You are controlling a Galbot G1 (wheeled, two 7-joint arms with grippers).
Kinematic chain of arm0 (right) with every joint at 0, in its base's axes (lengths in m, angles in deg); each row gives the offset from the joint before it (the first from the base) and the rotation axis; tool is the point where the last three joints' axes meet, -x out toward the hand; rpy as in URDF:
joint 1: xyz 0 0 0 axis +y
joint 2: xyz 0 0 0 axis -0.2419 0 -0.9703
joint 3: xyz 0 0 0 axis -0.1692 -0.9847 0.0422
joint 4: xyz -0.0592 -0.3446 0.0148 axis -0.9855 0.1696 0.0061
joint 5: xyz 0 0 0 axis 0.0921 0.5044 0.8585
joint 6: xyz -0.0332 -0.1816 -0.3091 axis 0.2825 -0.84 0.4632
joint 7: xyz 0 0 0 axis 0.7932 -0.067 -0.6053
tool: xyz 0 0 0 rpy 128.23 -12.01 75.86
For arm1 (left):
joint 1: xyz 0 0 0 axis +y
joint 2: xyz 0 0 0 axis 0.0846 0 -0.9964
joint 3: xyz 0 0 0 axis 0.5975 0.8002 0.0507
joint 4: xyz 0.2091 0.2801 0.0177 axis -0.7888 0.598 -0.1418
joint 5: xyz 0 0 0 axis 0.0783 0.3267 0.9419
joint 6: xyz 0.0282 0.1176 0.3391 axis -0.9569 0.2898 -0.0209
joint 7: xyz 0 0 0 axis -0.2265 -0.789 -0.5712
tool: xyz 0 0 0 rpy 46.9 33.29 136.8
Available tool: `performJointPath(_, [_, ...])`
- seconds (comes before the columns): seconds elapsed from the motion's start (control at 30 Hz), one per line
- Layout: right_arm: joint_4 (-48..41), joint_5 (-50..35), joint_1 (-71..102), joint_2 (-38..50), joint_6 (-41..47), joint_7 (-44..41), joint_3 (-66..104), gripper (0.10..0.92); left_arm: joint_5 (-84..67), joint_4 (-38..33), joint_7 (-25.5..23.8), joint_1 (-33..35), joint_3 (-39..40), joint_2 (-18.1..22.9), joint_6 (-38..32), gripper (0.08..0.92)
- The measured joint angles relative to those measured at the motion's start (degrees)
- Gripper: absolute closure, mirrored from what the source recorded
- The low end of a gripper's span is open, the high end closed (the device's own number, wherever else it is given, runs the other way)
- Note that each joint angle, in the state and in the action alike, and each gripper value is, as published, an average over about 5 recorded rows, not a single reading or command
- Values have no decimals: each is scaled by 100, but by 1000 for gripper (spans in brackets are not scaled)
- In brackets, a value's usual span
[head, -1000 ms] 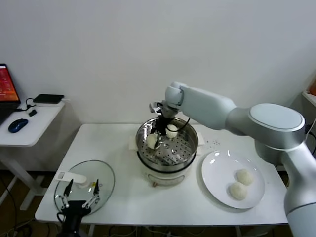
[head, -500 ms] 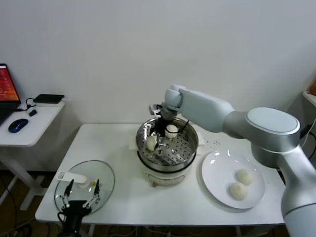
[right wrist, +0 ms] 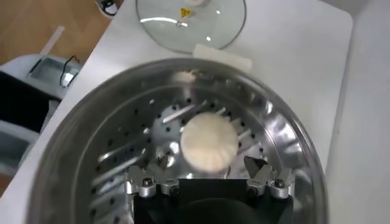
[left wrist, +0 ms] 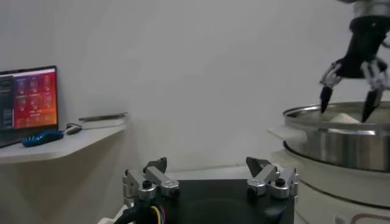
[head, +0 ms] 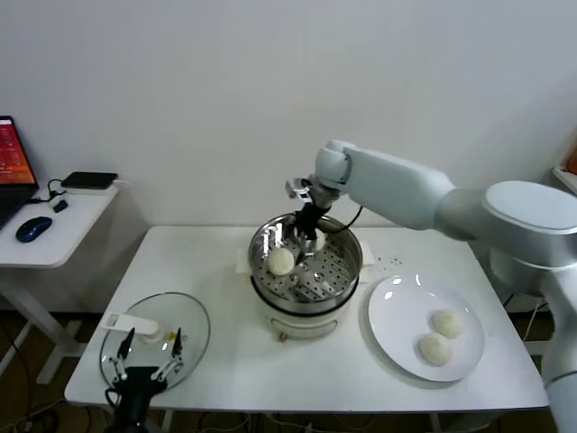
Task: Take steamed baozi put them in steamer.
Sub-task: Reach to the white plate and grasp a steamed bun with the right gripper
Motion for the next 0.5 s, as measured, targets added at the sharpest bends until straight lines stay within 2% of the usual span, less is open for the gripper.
performJointPath(0.5, [1369,16,-1035,1808,-425,-304,-671,203,53,-39,5,34,60,2,23,177])
